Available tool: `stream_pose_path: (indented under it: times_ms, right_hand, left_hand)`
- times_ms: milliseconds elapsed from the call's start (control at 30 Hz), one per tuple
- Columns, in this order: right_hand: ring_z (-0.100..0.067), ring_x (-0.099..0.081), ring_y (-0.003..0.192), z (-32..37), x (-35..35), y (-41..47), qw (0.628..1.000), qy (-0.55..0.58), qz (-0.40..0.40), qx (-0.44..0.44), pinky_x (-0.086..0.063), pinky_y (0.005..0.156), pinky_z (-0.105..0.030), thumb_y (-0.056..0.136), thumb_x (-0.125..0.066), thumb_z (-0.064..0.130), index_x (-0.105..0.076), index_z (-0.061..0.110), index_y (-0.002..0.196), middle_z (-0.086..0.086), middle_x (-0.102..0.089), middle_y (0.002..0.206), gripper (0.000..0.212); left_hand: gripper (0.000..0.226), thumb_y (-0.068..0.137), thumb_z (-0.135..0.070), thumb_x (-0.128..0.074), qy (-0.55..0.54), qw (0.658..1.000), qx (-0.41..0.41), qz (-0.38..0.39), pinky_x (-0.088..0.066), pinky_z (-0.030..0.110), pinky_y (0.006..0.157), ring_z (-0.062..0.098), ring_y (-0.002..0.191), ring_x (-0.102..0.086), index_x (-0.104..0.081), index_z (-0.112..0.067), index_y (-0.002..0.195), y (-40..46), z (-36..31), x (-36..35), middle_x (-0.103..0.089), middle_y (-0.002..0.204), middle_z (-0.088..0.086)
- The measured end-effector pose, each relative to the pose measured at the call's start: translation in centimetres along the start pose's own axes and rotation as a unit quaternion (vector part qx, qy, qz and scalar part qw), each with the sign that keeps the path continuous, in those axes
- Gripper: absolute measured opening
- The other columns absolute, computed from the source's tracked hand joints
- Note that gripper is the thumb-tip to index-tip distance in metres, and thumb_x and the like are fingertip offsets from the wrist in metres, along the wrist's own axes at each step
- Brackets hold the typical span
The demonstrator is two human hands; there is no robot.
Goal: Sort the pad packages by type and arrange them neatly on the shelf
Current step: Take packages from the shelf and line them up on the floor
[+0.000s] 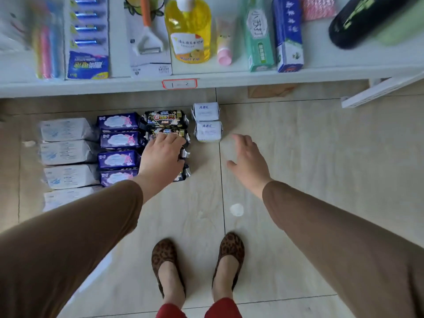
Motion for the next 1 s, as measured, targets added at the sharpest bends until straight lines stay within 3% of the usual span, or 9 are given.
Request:
stream_pose_path:
  times_ms: [300, 567, 833, 1000]
  right_hand:
    - [-0.028, -0.045, 0.119, 8.7, 22.3, -15.1, 0.999, -0.032, 0.042, 0.006, -0.045, 0.087, -0.037, 0.087, -0.066, 0.028, -0.041, 0.020, 0.138, -0.006, -0.050, 0.129, 0.057]
    - [-0.025, -0.045, 0.122, 17.1, 45.5, -22.9, 0.995, -0.050, -0.053, 0.065, -0.046, 0.089, -0.038, 0.088, -0.065, 0.032, -0.048, 0.021, 0.135, -0.003, -0.052, 0.133, 0.051]
    - [-0.016, -0.047, 0.120, 22.6, 57.5, -20.6, 0.985, -0.039, -0.125, 0.110, -0.039, 0.084, -0.029, 0.092, -0.064, 0.039, -0.053, 0.025, 0.127, 0.006, -0.054, 0.127, 0.040]
    - [-0.015, -0.047, 0.122, 25.8, 63.2, -15.4, 0.982, -0.040, -0.139, 0.118, -0.046, 0.093, -0.037, 0.093, -0.061, 0.039, -0.052, 0.026, 0.129, 0.007, -0.054, 0.130, 0.038]
  left_hand:
    - [0.050, 0.082, -0.035, -0.063, -0.012, 1.000, 0.009, 0.014, -0.039, 0.040, 0.097, 0.024, 0.124, -0.042, -0.050, -0.025, 0.130, -11.3, -9.5, 23.2, -0.053, 0.129, -0.003]
    - [0.056, 0.084, -0.045, -0.063, -0.010, 0.995, -0.042, -0.095, -0.039, 0.039, 0.099, 0.021, 0.127, -0.043, -0.048, -0.026, 0.135, -17.3, -17.3, 46.5, -0.052, 0.134, -0.005]
    - [0.059, 0.085, -0.049, -0.064, -0.047, 0.980, -0.049, -0.189, -0.042, 0.038, 0.098, 0.020, 0.125, -0.044, -0.047, -0.026, 0.137, -16.4, -16.6, 59.5, -0.051, 0.135, -0.008]
    - [0.059, 0.087, -0.048, -0.062, -0.072, 0.973, -0.028, -0.217, -0.042, 0.037, 0.097, 0.020, 0.127, -0.043, -0.047, -0.024, 0.139, -11.5, -14.1, 64.9, -0.051, 0.137, -0.008]
Point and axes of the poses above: each hand's wrist, its own y-axis towards the middle knuckle, its own x-axis out of the back of the hand, z = x × y, the point moved 9 cm from there along y, towards the middle knuckle
